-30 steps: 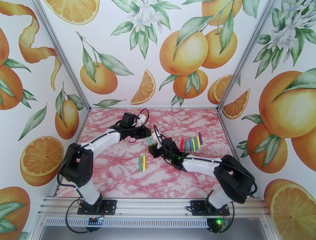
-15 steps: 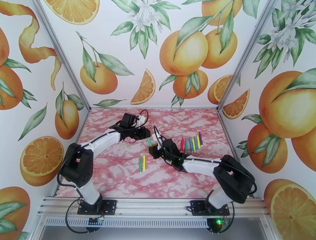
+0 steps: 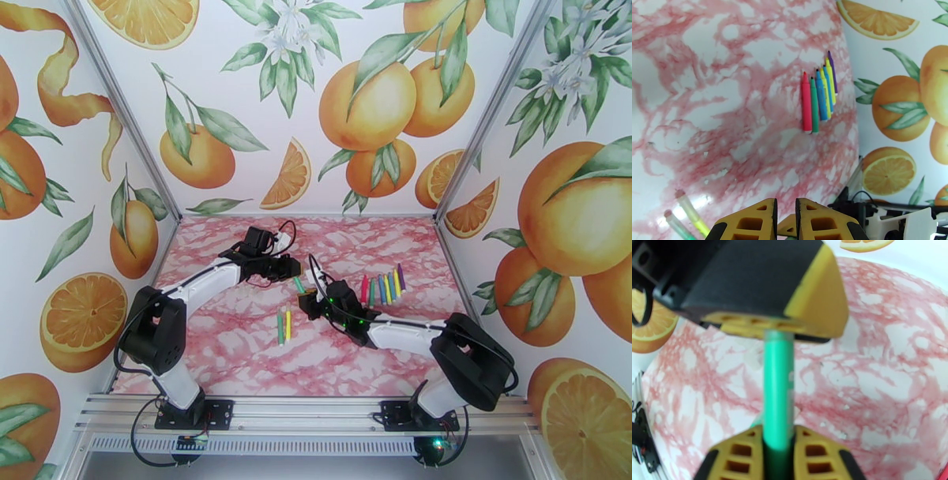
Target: Open the pen caps
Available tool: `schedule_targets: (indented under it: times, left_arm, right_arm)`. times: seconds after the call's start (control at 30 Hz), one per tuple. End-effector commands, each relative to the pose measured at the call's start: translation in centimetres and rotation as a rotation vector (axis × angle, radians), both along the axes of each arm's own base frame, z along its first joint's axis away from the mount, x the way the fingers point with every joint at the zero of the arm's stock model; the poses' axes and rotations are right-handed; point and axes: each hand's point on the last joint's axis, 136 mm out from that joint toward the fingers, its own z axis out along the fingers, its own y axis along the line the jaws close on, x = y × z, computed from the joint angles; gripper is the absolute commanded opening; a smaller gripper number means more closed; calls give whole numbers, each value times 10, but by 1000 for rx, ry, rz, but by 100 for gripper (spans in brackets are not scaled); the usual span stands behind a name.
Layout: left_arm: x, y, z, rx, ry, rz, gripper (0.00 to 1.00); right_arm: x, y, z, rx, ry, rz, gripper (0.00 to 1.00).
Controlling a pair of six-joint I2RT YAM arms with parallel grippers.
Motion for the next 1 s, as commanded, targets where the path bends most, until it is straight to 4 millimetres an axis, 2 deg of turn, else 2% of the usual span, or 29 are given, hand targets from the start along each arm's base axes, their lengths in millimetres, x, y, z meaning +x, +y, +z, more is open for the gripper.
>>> schedule_targets:
  times: [0.0, 0.73, 0.87, 0.97]
  left_arm:
    - [83, 79, 42, 139, -292, 319, 0]
    - [85, 104, 49, 199, -311, 427, 0]
    - [85, 106, 49, 208, -312, 431, 0]
    - [84, 99, 47, 183, -301, 399, 0]
  right_arm:
    - [-38, -10, -39, -116, 97, 86, 0]
    - [-52, -12, -51, -129, 111, 115, 0]
    - [-53, -14, -52, -133, 111, 111, 0]
    - [-53, -15, -50, -130, 104, 103, 0]
